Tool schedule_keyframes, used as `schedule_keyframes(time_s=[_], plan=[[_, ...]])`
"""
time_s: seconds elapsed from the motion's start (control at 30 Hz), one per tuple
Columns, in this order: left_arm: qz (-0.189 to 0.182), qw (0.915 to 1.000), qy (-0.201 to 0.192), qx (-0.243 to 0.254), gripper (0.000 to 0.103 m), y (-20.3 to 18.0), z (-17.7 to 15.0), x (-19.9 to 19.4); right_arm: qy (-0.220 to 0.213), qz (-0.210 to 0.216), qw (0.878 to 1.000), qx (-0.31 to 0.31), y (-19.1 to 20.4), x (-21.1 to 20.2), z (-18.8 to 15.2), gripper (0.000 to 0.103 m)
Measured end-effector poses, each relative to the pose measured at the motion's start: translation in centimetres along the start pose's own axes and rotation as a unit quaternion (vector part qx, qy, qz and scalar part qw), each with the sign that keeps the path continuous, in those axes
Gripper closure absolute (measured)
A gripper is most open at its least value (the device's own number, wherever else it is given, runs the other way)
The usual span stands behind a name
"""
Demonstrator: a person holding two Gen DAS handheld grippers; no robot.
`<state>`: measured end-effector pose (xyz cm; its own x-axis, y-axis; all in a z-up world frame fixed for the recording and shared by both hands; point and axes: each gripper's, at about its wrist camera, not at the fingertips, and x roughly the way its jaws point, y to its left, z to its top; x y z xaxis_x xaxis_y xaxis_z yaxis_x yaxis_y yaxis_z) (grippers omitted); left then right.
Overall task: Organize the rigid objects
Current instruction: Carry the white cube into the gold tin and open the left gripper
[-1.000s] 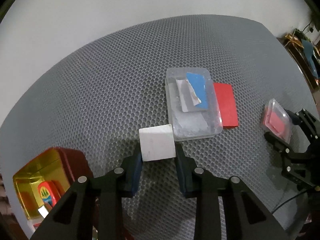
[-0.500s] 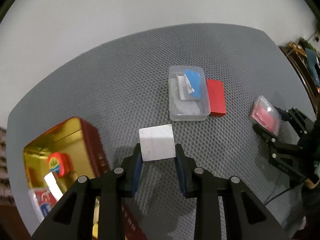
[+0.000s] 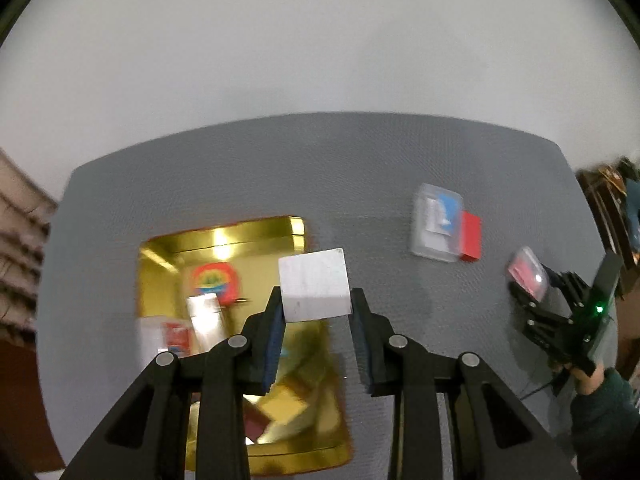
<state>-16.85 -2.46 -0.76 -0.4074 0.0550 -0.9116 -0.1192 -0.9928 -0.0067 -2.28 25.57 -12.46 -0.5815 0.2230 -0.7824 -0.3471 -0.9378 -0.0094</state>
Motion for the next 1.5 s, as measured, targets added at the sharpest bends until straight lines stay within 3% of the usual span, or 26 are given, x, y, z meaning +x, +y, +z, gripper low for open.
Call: schedule_keyframes(time_s=[0.17, 0.77, 1.5], plan=[[0.014, 0.9987, -0.005, -0.048, 0.075, 4.5, -0.2, -1.3, 0.000, -0.001, 1.000, 0.000, -0.2, 0.1, 0.1, 0.042], [0.054, 0.9866, 0.048, -0.146, 0.075, 11.0, 0.1, 5.7, 0.000, -0.001, 1.000, 0.000, 0.0, 0.1, 0.1, 0.042], [0.083, 0.9788, 0.074, -0.172, 0.073, 12.1, 0.6, 8.2, 0.000, -0.001, 1.000, 0.002, -0.1, 0.2, -0.1, 0.042]])
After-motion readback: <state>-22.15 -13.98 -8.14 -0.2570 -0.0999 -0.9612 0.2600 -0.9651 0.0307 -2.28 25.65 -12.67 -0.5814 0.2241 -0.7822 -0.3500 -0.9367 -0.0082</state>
